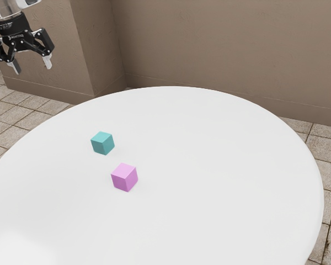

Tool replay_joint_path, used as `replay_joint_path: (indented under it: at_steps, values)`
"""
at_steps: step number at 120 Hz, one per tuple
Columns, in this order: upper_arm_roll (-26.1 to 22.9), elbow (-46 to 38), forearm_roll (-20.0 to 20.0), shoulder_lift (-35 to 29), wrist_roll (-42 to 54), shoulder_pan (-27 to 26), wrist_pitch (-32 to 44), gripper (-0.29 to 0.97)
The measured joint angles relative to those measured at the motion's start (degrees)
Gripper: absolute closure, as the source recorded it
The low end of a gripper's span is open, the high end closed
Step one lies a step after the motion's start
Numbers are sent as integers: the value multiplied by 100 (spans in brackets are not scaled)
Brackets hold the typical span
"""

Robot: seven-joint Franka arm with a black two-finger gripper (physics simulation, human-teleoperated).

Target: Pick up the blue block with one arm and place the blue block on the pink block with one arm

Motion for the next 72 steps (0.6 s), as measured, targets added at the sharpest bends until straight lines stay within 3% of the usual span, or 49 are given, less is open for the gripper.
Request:
replay_joint_path:
  at_steps: [24,34,40,59,72]
  values:
    - [-8,26,7,-13,13,6,-18,0]
    - [-3,1243,261,-183,34,-37,-416,0]
    - [12,1489,369,-98,85,-16,-593,0]
    - [761,-1006,624,14,328,-467,400,0]
    - [940,-2034,639,56,490,-125,1252,0]
